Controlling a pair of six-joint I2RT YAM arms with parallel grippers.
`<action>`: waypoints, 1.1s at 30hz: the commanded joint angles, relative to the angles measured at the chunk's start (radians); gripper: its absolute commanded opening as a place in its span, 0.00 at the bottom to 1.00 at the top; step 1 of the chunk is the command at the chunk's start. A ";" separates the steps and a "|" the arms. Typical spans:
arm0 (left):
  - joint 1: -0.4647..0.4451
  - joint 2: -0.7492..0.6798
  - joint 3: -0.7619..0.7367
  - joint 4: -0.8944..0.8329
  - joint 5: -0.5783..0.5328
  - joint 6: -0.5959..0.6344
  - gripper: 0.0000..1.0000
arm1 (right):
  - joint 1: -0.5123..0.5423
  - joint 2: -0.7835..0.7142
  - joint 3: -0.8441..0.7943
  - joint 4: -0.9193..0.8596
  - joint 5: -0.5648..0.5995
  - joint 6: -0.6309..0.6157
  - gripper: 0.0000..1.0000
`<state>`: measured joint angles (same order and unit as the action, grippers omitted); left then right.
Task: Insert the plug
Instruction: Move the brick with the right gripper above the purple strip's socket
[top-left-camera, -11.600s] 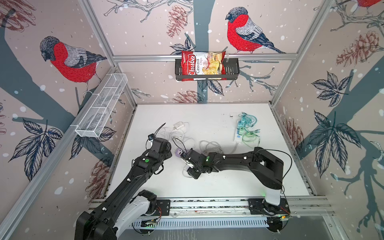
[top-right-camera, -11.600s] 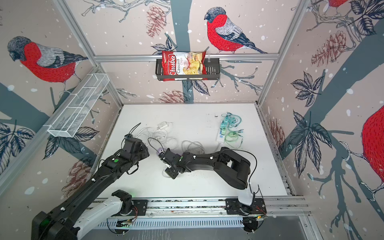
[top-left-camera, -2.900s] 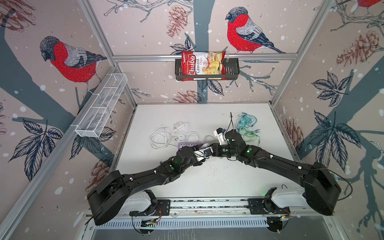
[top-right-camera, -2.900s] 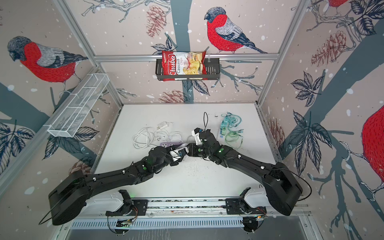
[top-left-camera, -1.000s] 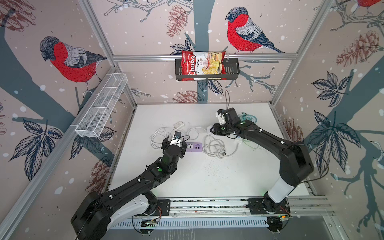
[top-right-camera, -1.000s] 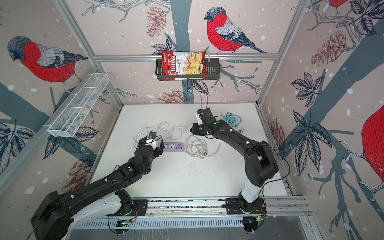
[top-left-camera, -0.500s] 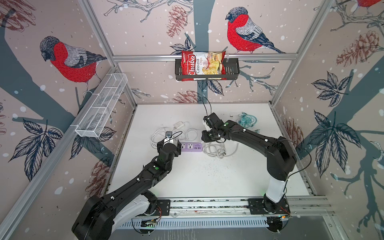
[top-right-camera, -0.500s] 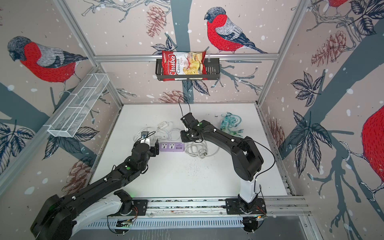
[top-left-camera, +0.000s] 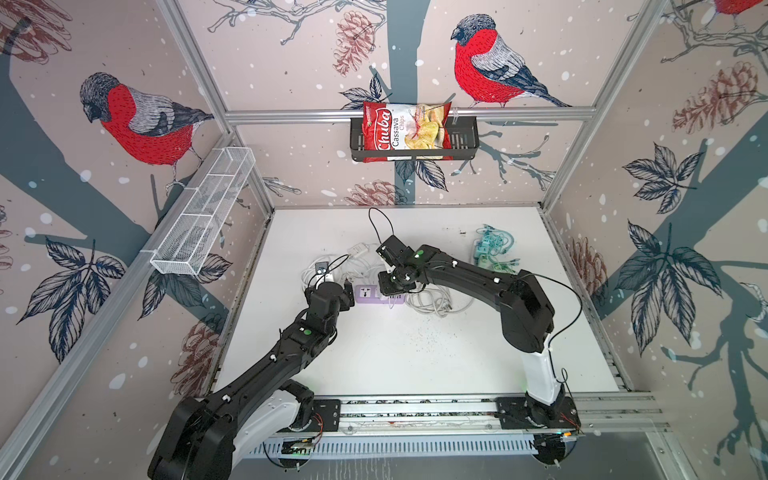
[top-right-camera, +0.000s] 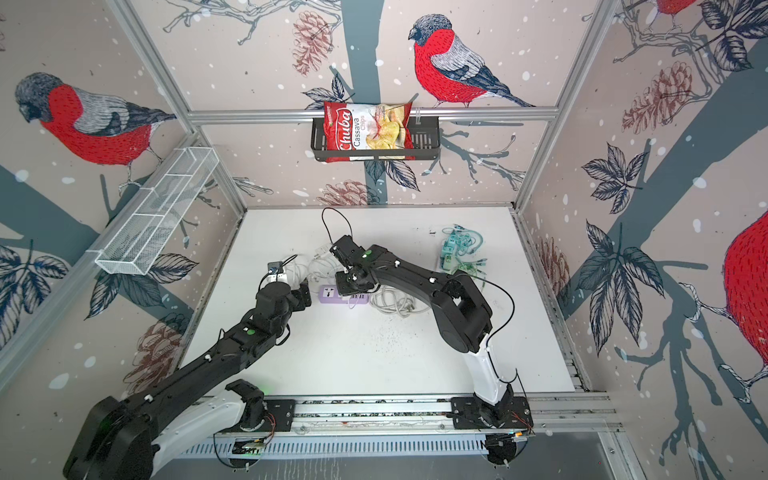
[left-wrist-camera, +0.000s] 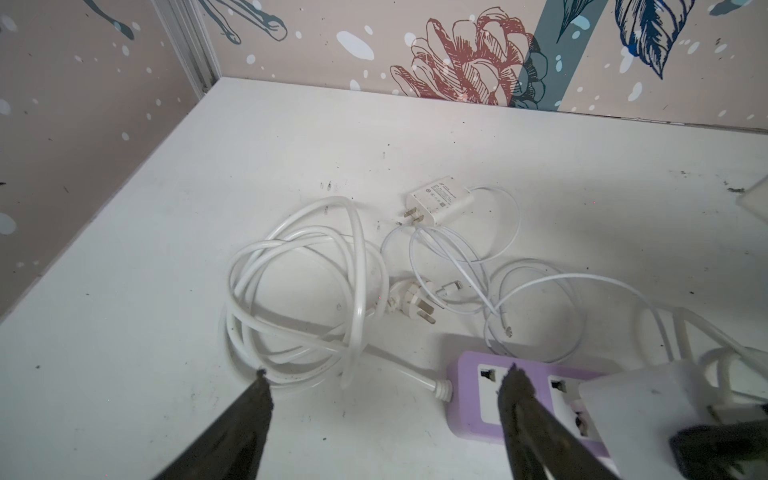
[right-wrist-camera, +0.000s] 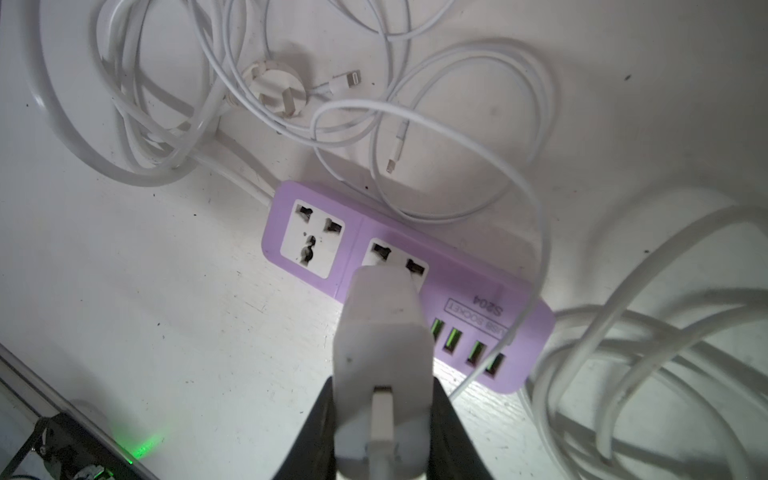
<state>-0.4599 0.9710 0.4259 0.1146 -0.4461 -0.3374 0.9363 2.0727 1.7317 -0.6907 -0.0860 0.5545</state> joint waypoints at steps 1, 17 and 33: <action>0.009 0.008 0.007 -0.007 0.027 -0.022 0.84 | 0.008 0.029 0.050 -0.065 0.041 0.076 0.06; 0.012 0.033 -0.038 0.080 0.061 -0.016 0.84 | 0.030 0.170 0.265 -0.269 0.147 0.159 0.06; 0.010 -0.007 -0.050 0.068 0.064 -0.006 0.84 | 0.036 0.110 0.256 -0.307 0.188 0.143 0.05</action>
<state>-0.4500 0.9749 0.3820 0.1558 -0.3859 -0.3573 0.9688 2.1944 1.9877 -0.9714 0.0887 0.7055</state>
